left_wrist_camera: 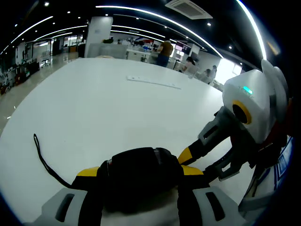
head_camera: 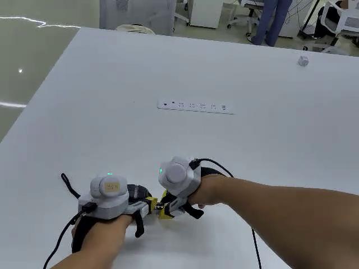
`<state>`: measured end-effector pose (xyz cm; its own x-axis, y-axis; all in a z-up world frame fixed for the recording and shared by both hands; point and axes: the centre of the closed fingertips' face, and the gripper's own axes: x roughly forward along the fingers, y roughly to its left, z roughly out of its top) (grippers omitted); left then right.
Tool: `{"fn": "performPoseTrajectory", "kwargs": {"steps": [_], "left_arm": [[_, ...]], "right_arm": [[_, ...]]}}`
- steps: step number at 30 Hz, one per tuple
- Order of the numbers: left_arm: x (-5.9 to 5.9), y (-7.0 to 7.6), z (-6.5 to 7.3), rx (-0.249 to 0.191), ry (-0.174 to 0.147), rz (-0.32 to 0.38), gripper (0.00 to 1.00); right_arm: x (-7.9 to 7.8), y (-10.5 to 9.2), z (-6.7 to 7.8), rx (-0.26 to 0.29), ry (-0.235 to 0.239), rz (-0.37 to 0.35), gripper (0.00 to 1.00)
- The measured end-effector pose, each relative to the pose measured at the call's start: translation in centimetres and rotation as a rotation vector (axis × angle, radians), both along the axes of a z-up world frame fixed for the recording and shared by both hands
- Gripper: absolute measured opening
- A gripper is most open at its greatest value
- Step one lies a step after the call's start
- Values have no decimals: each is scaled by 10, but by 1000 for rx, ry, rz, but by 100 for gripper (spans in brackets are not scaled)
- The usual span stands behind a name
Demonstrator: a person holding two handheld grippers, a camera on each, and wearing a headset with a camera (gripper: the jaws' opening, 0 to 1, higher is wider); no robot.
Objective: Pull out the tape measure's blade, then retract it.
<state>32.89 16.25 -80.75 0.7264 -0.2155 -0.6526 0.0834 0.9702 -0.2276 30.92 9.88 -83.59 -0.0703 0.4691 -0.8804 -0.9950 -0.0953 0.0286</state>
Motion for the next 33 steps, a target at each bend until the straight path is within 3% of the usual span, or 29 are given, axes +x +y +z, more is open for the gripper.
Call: {"fn": "performPoseTrajectory", "kwargs": {"steps": [2, 4, 8, 33], "left_arm": [[0, 0, 0, -1, -1, 0, 61], [0, 0, 0, -3, -1, -1, 61], [0, 0, 0, -8, 2, -1, 61], [-2, 0, 1, -34, 2, -12, 61]], "right_arm": [[3, 0, 0, 1, -14, -6, 16], [3, 0, -1, 0, 4, -32, 16], [2, 1, -1, -6, -5, -12, 14], [2, 16, -1, 48, 20, -29, 14]]}}
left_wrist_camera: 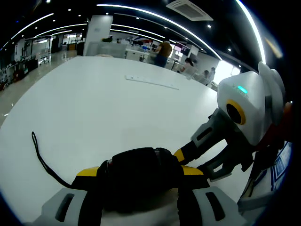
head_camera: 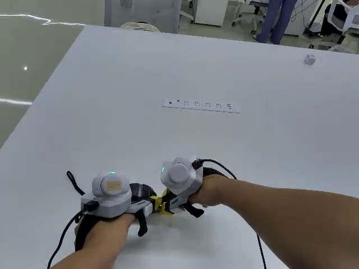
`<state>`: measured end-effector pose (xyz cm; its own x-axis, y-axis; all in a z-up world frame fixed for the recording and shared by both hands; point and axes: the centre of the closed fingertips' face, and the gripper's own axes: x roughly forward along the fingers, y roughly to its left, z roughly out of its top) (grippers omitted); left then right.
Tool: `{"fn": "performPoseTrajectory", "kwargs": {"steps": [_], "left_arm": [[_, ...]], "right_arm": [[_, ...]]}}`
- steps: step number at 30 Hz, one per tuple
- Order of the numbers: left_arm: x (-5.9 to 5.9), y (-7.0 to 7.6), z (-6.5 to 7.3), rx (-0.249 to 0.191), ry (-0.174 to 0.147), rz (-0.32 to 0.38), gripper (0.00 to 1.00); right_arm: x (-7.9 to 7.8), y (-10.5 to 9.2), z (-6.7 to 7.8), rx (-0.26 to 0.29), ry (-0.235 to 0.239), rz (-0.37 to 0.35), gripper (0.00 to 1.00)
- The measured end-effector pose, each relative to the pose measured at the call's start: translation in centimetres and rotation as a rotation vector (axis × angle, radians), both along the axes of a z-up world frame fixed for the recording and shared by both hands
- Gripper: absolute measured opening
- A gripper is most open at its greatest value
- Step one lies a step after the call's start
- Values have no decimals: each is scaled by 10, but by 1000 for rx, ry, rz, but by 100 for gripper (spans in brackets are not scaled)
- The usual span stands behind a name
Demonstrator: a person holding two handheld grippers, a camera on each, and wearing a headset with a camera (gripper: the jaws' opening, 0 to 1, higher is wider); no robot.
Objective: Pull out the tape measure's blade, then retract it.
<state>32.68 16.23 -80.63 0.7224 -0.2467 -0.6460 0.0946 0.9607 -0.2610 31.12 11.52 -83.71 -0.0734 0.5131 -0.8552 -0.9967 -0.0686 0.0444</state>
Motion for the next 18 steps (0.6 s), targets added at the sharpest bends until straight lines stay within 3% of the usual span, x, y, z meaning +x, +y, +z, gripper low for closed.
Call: {"fn": "performPoseTrajectory", "kwargs": {"steps": [18], "left_arm": [[-2, 0, -1, -27, 0, -9, 61]], "right_arm": [[-1, 6, 0, 37, 16, 5, 14]]}}
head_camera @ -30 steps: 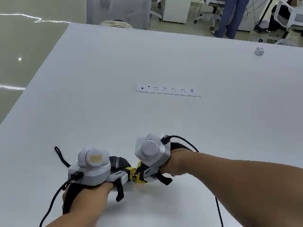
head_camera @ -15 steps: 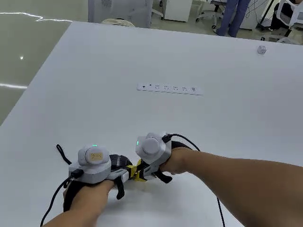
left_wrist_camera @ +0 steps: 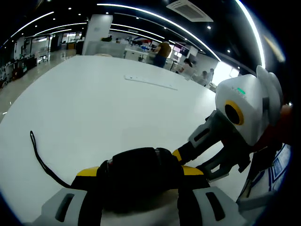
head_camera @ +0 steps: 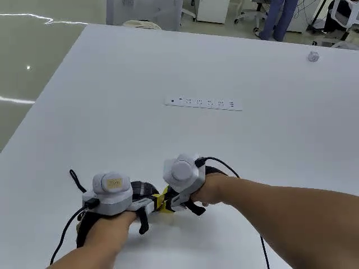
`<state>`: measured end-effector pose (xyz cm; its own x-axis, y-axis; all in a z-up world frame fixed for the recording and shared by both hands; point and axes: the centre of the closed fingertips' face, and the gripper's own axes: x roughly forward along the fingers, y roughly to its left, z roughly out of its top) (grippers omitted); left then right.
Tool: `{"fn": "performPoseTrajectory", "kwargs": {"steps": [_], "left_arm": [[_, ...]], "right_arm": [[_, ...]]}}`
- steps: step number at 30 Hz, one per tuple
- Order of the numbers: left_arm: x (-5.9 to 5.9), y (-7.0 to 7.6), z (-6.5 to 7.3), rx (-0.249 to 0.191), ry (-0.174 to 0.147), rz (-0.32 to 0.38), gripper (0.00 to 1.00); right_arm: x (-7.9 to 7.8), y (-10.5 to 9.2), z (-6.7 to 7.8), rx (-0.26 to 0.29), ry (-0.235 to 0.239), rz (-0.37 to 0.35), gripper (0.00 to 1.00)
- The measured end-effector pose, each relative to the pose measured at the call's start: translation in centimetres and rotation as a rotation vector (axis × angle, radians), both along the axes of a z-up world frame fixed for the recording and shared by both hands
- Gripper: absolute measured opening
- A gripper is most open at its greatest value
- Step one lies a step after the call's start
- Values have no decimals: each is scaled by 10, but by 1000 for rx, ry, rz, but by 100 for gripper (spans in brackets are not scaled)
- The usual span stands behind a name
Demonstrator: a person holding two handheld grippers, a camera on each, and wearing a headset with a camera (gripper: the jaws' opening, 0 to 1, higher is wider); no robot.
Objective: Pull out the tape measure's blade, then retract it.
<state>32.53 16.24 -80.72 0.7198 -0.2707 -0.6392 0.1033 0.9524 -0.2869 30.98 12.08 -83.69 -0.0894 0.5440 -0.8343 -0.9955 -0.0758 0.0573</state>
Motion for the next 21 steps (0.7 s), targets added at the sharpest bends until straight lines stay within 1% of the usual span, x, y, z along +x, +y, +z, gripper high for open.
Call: {"fn": "performPoseTrajectory", "kwargs": {"steps": [1, 3, 6, 8, 11, 12, 13, 14, 15, 17, 19, 21], "left_arm": [[0, 0, -1, -11, 0, -3, 61], [0, -1, 0, -16, 1, -7, 61], [1, -1, 0, -14, 3, -7, 61], [1, -1, 0, -15, 4, -6, 61], [1, -1, 0, -18, 6, -9, 61], [1, -1, 0, -18, 5, -9, 61], [1, 0, -1, -18, 3, -9, 62], [0, 0, -1, -20, 1, -9, 62], [0, 0, 0, -22, 0, -10, 62], [1, 0, -1, -25, 0, -12, 62], [1, 0, -1, -27, 0, -9, 62], [1, 0, -1, -29, 1, -10, 62]], "right_arm": [[0, 0, 0, 3, 0, 4, 14], [-1, 0, 0, 11, 3, 8, 14], [-1, 0, 1, 19, -3, 12, 15], [-1, 0, 1, 20, 2, 6, 16], [-4, -1, 1, 28, 11, 19, 21], [-4, -2, 1, 25, -1, 28, 20], [-2, -5, 1, 19, -30, 36, 19], [1, -5, 0, 19, -44, 27, 16], [0, -5, 0, 24, -29, 18, 16], [0, -4, 0, 36, -32, 8, 15], [1, -3, 0, 41, -24, -14, 15], [1, -2, 0, 37, -29, 4, 14]]}}
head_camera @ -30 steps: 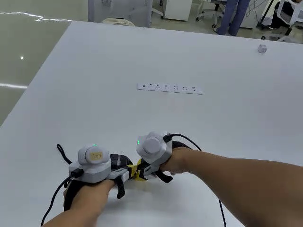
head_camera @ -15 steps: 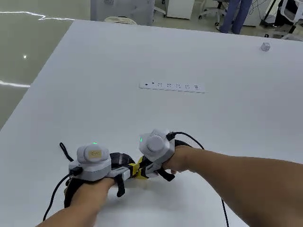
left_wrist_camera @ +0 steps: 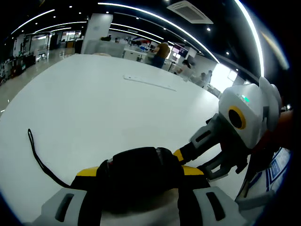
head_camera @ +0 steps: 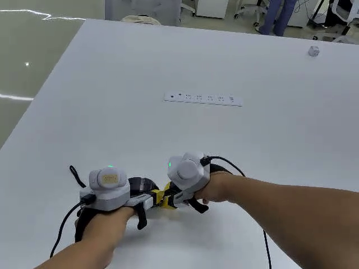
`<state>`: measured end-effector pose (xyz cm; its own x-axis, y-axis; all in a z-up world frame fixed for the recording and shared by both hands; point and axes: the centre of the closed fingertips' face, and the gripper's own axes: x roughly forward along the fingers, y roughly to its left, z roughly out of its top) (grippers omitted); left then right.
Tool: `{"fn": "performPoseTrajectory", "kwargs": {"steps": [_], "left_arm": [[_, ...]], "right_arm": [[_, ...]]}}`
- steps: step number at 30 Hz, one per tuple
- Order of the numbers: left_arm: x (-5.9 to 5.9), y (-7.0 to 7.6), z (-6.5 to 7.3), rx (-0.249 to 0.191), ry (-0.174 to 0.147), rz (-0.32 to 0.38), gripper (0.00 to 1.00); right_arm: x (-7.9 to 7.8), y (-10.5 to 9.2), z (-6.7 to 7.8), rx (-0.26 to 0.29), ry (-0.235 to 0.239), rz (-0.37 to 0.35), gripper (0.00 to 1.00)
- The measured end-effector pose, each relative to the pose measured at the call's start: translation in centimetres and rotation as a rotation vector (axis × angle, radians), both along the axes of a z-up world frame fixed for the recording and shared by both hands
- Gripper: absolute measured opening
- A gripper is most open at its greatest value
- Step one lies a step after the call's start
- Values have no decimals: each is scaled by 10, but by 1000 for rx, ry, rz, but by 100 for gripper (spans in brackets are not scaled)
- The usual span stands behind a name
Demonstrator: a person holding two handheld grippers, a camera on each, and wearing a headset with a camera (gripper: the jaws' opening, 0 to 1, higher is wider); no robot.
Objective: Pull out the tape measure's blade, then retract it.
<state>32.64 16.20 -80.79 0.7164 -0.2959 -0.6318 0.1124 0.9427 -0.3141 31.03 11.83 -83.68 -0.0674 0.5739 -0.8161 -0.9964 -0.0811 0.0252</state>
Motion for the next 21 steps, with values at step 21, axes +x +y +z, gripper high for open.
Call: {"fn": "performPoseTrajectory", "kwargs": {"steps": [21], "left_arm": [[0, -1, -3, -40, 5, -9, 64]], "right_arm": [[-1, -4, 4, 9, -4, -13, 36]]}}
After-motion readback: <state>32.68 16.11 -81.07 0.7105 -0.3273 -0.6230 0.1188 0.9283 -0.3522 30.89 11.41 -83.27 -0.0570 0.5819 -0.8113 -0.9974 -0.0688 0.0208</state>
